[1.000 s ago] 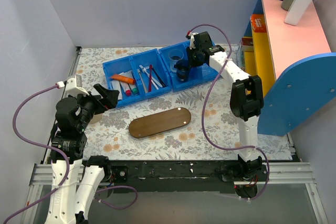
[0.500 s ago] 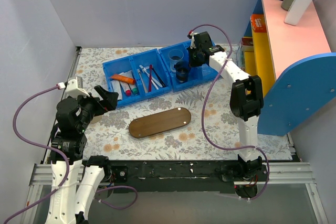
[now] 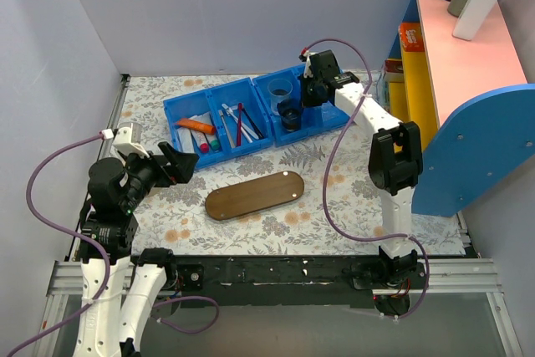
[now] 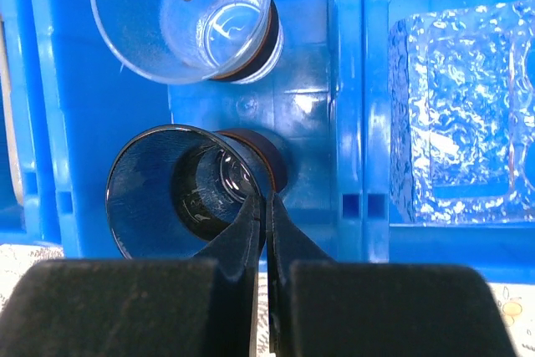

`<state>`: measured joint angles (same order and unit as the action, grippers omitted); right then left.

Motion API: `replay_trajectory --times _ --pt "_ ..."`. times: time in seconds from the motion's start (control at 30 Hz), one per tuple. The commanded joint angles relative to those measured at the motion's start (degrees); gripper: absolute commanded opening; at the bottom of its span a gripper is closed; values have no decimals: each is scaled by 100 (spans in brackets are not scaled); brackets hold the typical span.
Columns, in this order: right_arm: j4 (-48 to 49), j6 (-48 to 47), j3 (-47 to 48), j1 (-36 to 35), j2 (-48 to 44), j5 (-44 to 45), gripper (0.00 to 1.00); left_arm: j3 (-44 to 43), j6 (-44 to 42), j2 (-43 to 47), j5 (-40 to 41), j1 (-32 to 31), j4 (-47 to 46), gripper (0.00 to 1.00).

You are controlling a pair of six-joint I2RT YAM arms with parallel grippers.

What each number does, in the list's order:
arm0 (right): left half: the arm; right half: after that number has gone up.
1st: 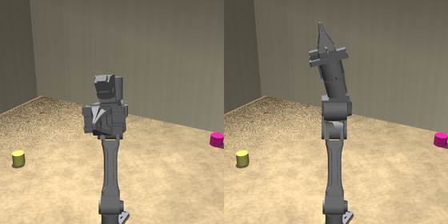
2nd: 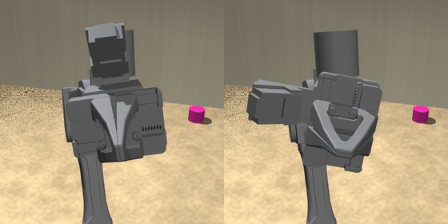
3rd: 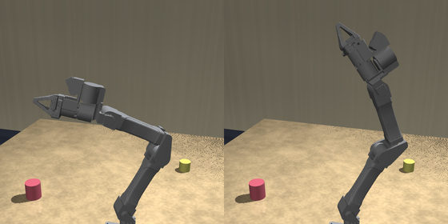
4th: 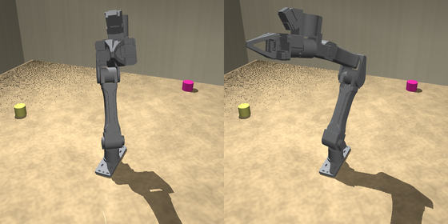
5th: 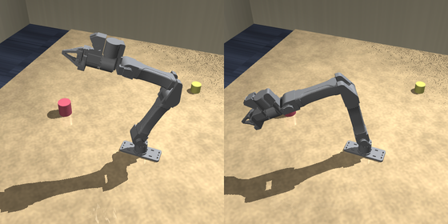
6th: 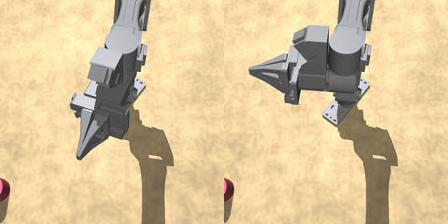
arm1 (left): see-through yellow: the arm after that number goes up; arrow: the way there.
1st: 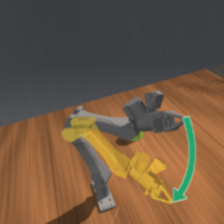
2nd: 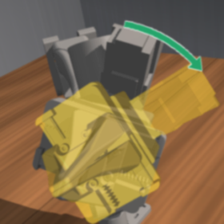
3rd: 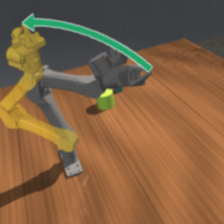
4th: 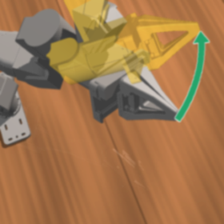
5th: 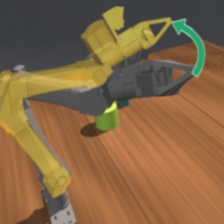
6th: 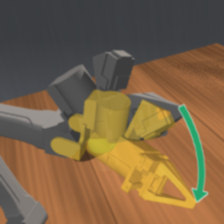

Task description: Prepare toiletry sets of a toothbrush and toothpaste on the tray

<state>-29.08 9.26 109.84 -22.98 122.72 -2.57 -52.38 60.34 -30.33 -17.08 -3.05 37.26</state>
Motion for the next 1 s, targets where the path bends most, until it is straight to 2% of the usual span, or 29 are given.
replay_trajectory --times 0.0,0.17,0.33,0.4,0.63,0.7,0.8,0.93,0.97 --pt "297 59 -103 -4 -784 -217 1 -211 -118 -113 -707 32 -131 98" --pt "701 59 -692 -13 -1399 -323 1 -238 -119 -281 -1867 32 -315 98" --pt "825 94 -999 -31 -1881 -402 1 -220 74 -447 -1842 32 -640 98" --pt "965 111 -1184 -66 -2058 -402 1 -185 294 -676 -2209 32 -955 98" --pt "1115 112 -1755 -487 -2962 -210 1 -132 1119 -1212 -2537 -37 -2010 86" --pt "1194 68 -1992 -802 -3174 106 1 -245 1296 -1370 -2406 -195 -2239 84" --pt "1405 216 -2528 -1198 -3613 441 1 -474 1279 -1712 -1634 -818 -2267 82" --pt "1572 419 -3038 -1665 -4035 810 1 -720 1104 -2361 -615 -2125 -2179 79" --pt "1563 463 -3135 -1735 -4080 898 1 -782 1042 -2477 -142 -2321 -2109 79"
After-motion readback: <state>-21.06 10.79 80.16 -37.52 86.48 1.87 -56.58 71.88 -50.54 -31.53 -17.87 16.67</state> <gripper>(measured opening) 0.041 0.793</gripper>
